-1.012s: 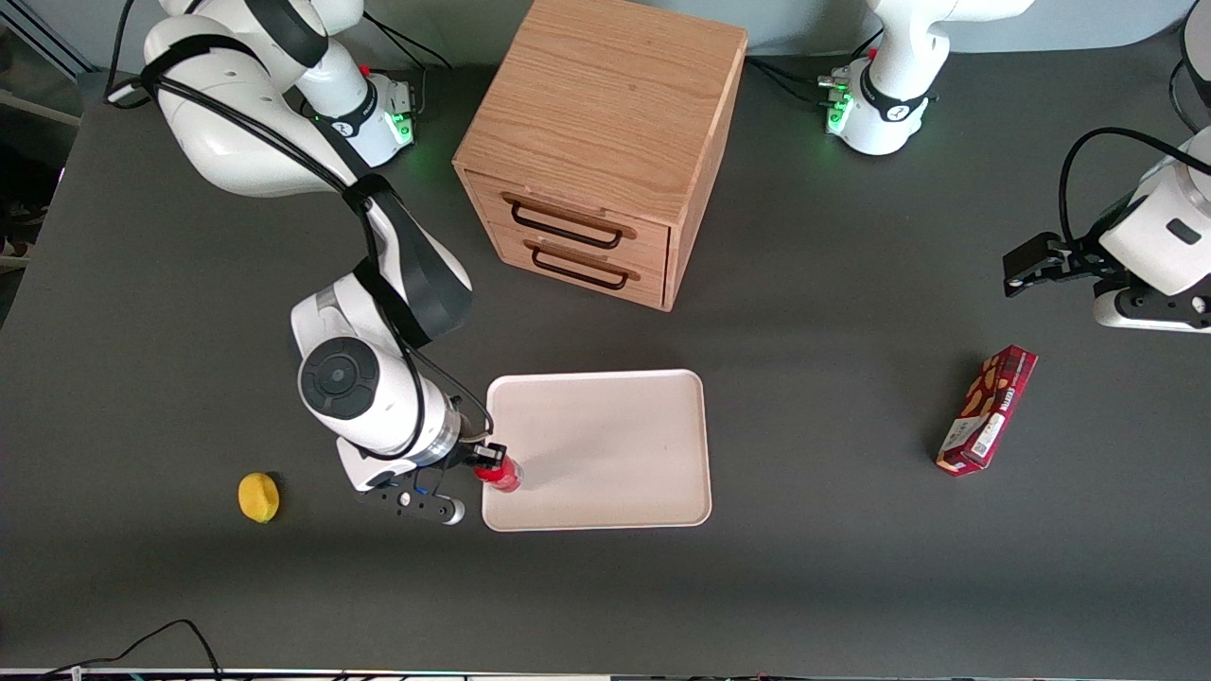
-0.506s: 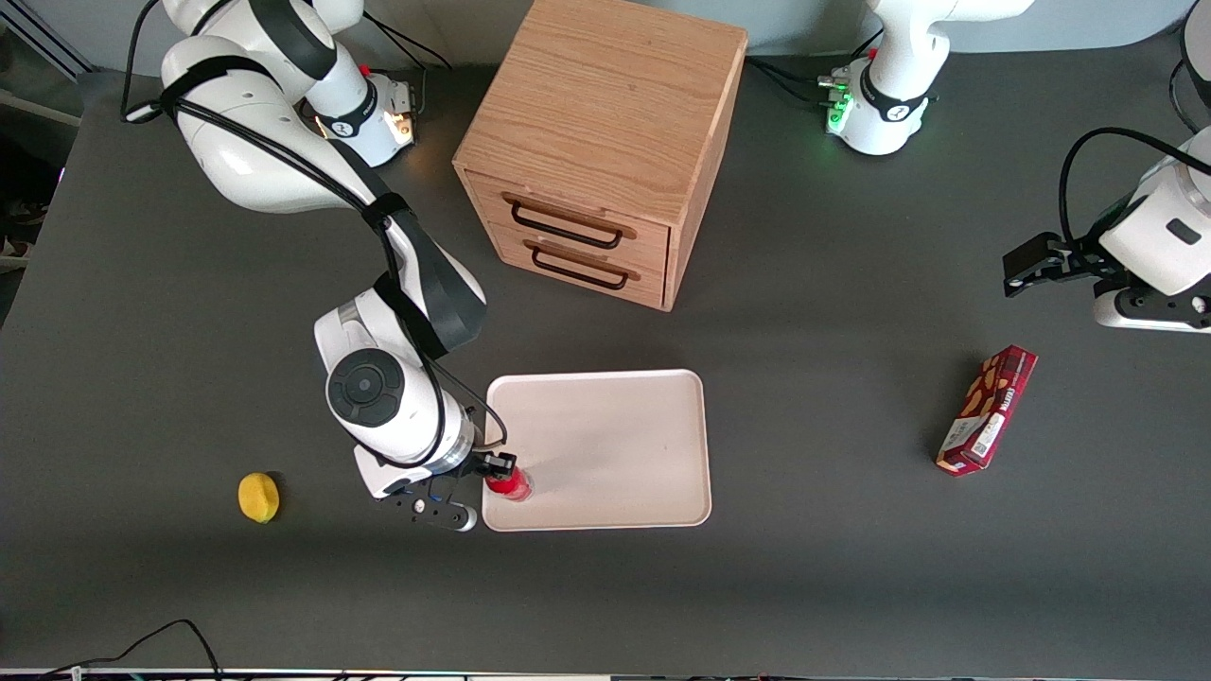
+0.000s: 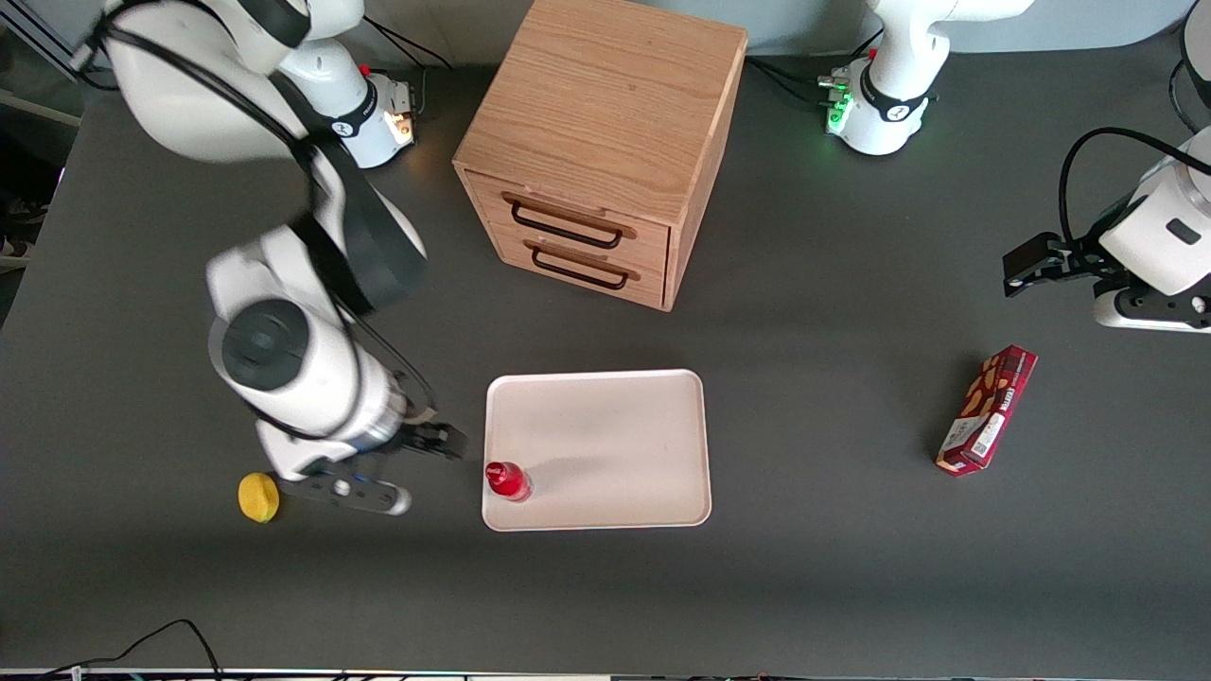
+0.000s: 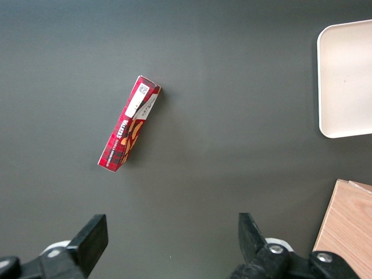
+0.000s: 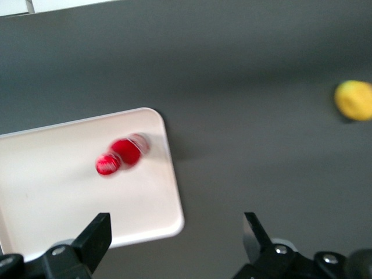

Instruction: Place coke bottle on tray

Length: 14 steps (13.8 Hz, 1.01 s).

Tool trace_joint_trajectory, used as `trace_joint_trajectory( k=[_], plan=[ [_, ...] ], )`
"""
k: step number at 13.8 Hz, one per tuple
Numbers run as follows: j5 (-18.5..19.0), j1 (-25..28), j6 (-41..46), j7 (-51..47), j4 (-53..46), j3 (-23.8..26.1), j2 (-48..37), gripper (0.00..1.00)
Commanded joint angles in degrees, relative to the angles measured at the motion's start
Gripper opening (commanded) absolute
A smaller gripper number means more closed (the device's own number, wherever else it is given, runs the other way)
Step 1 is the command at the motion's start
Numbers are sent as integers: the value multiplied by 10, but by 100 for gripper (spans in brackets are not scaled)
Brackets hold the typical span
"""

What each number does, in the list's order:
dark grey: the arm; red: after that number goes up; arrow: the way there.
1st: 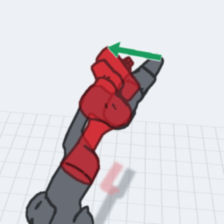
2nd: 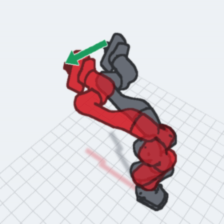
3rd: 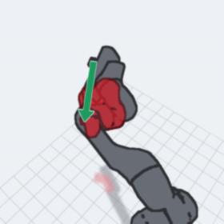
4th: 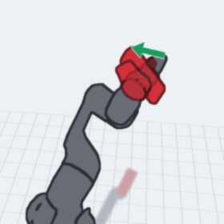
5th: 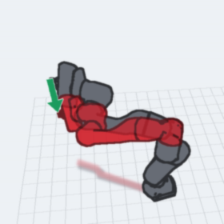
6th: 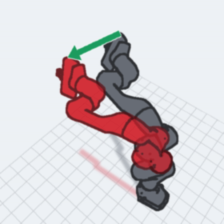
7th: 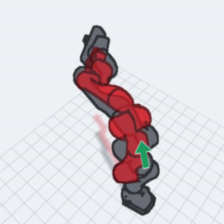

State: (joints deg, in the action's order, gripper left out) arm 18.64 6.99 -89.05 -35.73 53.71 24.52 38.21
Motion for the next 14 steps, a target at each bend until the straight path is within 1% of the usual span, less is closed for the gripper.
trace_joint_trajectory(
  k=[1,2,3,4,5,7,9,12,13,14],
  plan=[
    [-52,-42,94,87,67,-9,-140,100],
    [-76,-47,112,111,88,-43,-180,100],
    [-111,-47,117,142,128,-81,-230,100],
    [-146,-47,112,174,190,-124,-287,100],
    [-167,-44,101,203,250,-159,-342,100],
    [-174,-48,72,248,361,-186,-431,100],
    [-176,-47,43,254,427,-200,-483,100],
    [-178,-47,48,257,413,-201,-481,100],
    [-181,-46,52,250,398,-201,-478,100],
    [-192,-48,56,245,390,-202,-476,100]
  ],
)
